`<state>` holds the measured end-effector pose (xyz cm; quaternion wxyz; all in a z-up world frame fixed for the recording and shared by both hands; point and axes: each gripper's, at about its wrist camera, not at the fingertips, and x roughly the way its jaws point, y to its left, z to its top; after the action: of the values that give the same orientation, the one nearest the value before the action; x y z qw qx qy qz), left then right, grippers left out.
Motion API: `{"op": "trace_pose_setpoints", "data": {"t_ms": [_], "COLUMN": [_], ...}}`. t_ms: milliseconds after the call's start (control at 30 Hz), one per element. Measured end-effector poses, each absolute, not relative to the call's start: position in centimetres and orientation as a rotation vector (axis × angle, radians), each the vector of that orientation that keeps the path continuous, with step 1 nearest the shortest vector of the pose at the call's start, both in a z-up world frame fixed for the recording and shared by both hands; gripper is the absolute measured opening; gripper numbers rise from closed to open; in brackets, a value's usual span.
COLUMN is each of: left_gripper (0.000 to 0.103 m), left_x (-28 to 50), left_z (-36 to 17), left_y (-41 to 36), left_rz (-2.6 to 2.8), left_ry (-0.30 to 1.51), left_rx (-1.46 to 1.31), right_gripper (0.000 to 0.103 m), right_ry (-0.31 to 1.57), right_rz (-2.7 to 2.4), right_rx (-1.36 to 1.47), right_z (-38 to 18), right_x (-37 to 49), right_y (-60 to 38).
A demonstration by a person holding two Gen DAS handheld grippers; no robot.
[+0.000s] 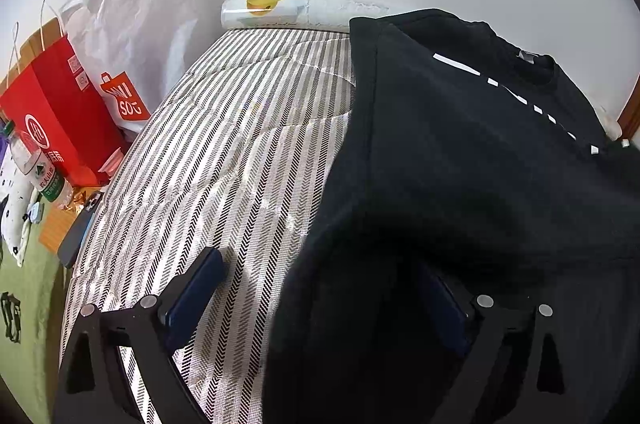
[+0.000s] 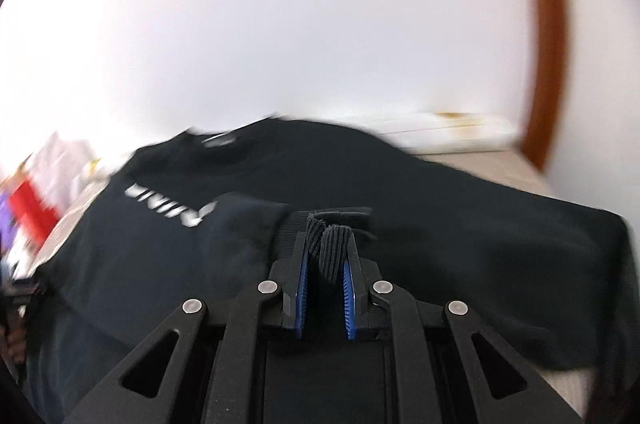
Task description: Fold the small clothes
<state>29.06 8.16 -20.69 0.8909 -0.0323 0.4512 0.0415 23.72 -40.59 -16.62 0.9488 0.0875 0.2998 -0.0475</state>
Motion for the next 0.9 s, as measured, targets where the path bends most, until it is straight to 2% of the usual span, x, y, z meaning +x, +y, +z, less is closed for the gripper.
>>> {"op": "trace_pose_setpoints", "data": {"t_ms": [100, 200, 333, 400, 433, 533, 667, 700, 900], "left_gripper": [0.095, 0.095, 0.095, 0.095, 0.095, 0.095, 0.094, 0.094, 0.093], "left_x": [29.1, 29.0, 28.8, 28.6, 28.5, 28.4, 28.4, 28.4, 28.4], "left_z": [-20.7, -20.7, -20.6, -20.6, -20.5, -20.1, -19.6, -19.5, -19.0], "left_y": [8.2, 8.2, 8.1, 8.0, 8.0, 7.8, 7.5, 7.4, 7.6], "left_rz": [0.085, 0.086, 0.089, 0.092, 0.093, 0.091, 0.089, 0.083, 0.057], "left_ry": [0.937, 0.937, 0.938, 0.939, 0.938, 0.931, 0.918, 0.914, 0.889], "left_rx": [-0.067, -0.066, -0.059, -0.043, -0.036, -0.011, 0.014, 0.014, 0.019], "right_gripper": [0.019, 0.033, 0.044, 0.057, 0.060, 0.060, 0.060, 0.057, 0.060], "right_ry": [0.697, 0.794, 0.769, 0.707, 0.691, 0.729, 0.881, 0.887, 0.745], "right_rz": [-0.165, -0.209, -0.276, -0.304, -0.291, -0.240, -0.229, -0.237, -0.198], "right_rx": [0.182, 0.174, 0.122, 0.092, 0.080, 0.070, 0.037, 0.038, 0.043], "right_z": [-18.3, -20.1, -18.7, -17.7, -17.4, -18.2, -21.5, -21.5, -15.3], "right_x": [23.8, 23.2, 21.4, 20.7, 20.8, 22.0, 24.1, 24.1, 24.3], "right_y": [-41.9, -42.4, -42.0, -41.7, -41.3, -40.8, -40.1, -40.1, -37.7]}}
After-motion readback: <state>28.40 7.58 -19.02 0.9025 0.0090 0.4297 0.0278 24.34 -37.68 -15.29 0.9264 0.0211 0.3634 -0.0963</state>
